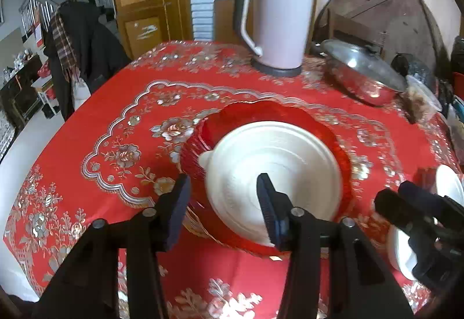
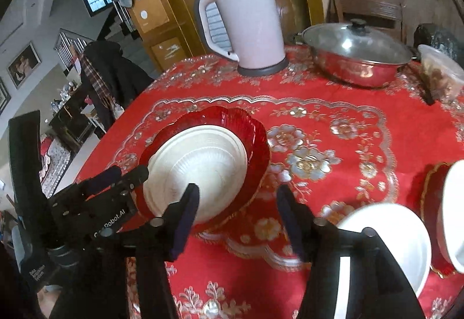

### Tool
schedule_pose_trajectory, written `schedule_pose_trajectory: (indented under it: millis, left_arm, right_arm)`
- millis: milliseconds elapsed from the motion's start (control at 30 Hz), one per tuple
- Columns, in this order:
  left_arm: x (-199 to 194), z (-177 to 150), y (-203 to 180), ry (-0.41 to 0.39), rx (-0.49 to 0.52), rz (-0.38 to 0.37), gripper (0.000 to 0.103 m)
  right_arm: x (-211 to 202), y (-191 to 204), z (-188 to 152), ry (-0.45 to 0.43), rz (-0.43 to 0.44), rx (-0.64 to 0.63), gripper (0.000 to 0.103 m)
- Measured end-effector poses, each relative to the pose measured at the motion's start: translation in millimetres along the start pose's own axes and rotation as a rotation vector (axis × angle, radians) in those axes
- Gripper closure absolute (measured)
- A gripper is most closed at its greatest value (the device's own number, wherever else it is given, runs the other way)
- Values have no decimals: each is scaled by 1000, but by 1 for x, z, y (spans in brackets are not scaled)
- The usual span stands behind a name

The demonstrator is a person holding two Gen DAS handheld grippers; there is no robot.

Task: Organize plates and bowls
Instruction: 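Open both grippers and pull back from the cream bowl, then move both grippers toward the white plate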

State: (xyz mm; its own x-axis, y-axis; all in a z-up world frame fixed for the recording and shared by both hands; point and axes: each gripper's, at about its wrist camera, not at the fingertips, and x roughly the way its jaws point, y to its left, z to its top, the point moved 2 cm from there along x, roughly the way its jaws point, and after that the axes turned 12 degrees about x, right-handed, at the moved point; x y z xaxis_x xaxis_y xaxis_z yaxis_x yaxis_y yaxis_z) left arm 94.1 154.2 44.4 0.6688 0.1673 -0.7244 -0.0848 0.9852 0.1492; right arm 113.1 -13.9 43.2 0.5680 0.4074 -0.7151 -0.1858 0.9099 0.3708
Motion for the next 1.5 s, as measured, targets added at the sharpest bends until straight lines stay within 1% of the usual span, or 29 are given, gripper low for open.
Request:
schedule_pose_trajectory:
  millis: [67,167,300,367,533,600,633,767,900,1000,1300,1500]
  left_arm:
    - [-12,-4,-8,-24,-1,-30,47]
    - [-26,-11,-26,-47,16,-68,45]
    - [-39,-21,-53,-57,42,-119,44]
    - [-45,-26,-69,-63,61,-138,41]
    - [-55,-33,-104,-74,109,-173,40]
    - [-57,-34,-117,-73,121,-196,40]
    - [-59,-35,-125,-75,132,-202,40]
    - [-63,-38,-147,-85,169,-207,40]
    - [-61,-40,-162,-74,194,-222,40]
    - [-59,-41,-172,-70,215,-216,40]
    - [-55,-41,-180,-71,231,-197,40]
    - [-52,-41,-180,-64,233,-194,40]
  right_arm:
    - [-11,-4,-7,-9,-2,-9,43]
    - [-26,-12,-19,-24,-10,-14,42]
    - [-48,-32,-35,-52,-18,9,39]
    - [-60,-44,-41,-64,-35,23,37]
    - [-88,-78,-51,-98,-67,65,33]
    - [-98,-91,-54,-111,-91,79,30]
    - [-102,-97,-55,-115,-106,86,30]
    - [-112,-119,-60,-124,-138,111,29]
    - [-115,-135,-65,-118,-146,148,29]
    - [-115,-144,-67,-112,-151,165,29]
    - [-109,-157,-69,-88,-137,197,29]
    - [-107,-156,-66,-85,-140,197,29]
